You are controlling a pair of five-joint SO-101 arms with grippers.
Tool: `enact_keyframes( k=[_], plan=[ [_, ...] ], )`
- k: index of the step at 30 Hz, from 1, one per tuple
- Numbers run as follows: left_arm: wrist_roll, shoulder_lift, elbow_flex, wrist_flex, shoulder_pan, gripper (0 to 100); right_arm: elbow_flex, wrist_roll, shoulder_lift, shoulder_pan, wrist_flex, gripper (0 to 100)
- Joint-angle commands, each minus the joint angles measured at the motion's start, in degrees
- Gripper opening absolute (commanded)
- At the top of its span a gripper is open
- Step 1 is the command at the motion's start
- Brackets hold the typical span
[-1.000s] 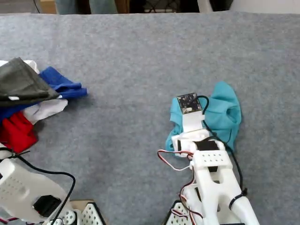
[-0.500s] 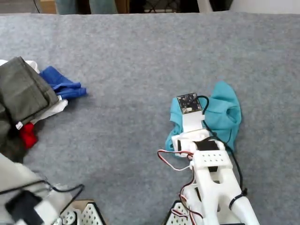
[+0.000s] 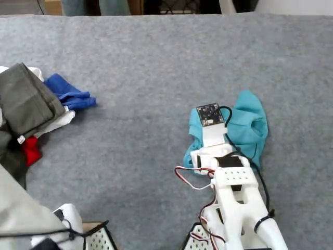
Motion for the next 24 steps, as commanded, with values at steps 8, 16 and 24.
enact_keyframes(
  k=[8, 16, 24],
  plan=[
    [-4.57, -12.84, 14.46, -5.54, 0.84, 26, 0.57, 0.44, 0.31, 0.79, 0.0, 1.5],
    [-4.75, -15.91, 23.08, -5.1, 0.75, 26, 0.57, 0.44, 0.31, 0.79, 0.0, 1.5],
    [-4.75, -24.88, 30.55, -2.73, 0.84, 26, 0.57, 0.44, 0.31, 0.79, 0.0, 1.5]
  ],
)
